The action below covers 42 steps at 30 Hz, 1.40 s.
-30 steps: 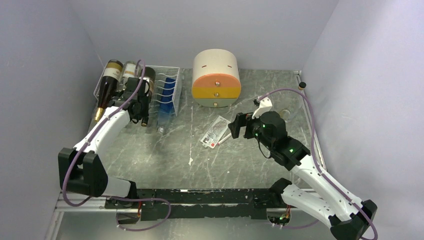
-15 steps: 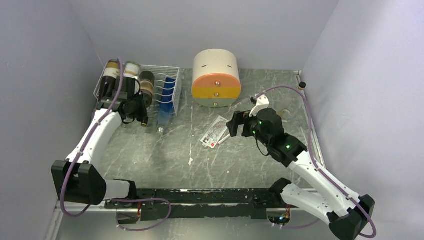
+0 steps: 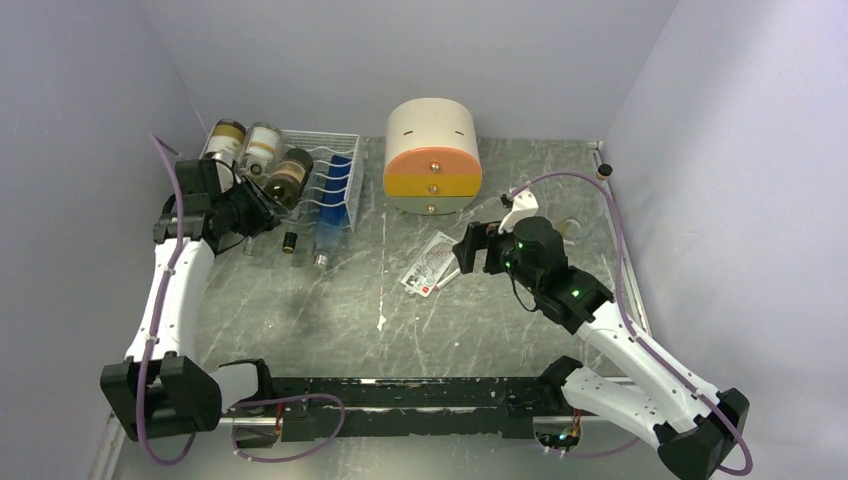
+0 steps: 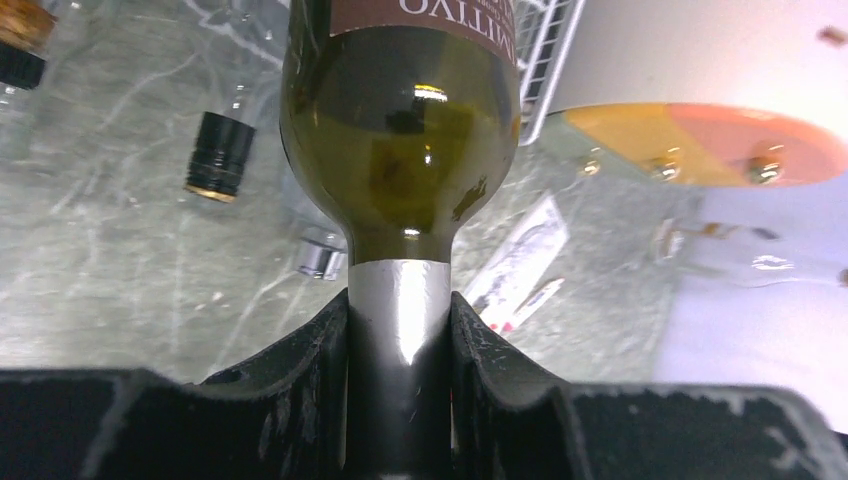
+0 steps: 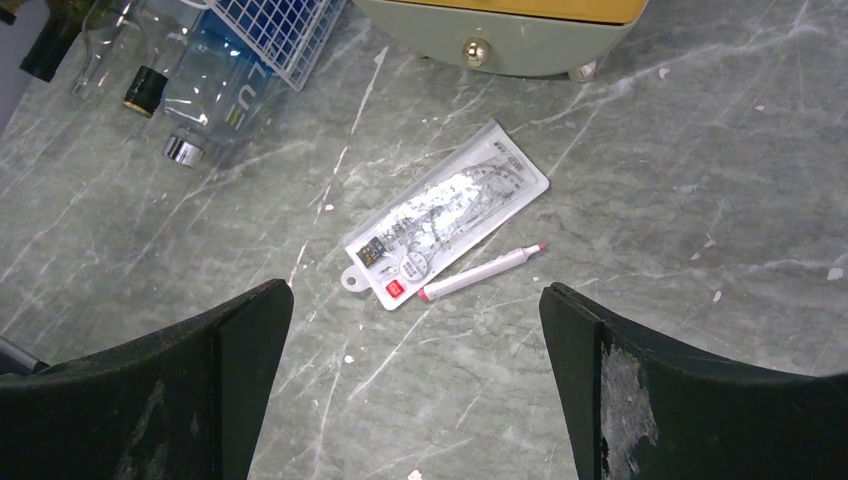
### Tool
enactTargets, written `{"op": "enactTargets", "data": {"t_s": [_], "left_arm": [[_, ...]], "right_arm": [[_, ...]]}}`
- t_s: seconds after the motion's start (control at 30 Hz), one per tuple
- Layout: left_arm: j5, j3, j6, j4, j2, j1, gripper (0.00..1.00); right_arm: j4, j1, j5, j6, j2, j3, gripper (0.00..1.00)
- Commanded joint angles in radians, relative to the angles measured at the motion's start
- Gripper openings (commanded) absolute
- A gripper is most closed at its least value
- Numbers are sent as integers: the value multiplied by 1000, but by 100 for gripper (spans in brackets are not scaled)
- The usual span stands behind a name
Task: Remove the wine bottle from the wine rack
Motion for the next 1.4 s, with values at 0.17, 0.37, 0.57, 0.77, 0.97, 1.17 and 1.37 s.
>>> {"op": "enactTargets", "data": {"t_s": [0.17,0.37,0.57,0.77,0.97,1.17,1.37], "left_arm": [[325,-85,-261,282,-94,79,7],[392,-150,-342,357,-146,116,7],[391,-121,-388,337,-198,136,7],[405,-39,-368,266,-236,137,7],[461,-51,-286,173,-279,137,7],[423,-112,-169,69,-352,80,7],[400,-149,-67,-23,-383,-12,7]], "right_arm": [[31,7,-14,10,10,5,100],[22,7,-14,10,7,6,100],[26,6,-21,-4,22,10,100],[36,7,-39,-32,82,52,100],[64,7,-145,-80,160,96,100],[144,7,-330,-131,232,110,100],[210,33,-471,-151,344,167,100]]}}
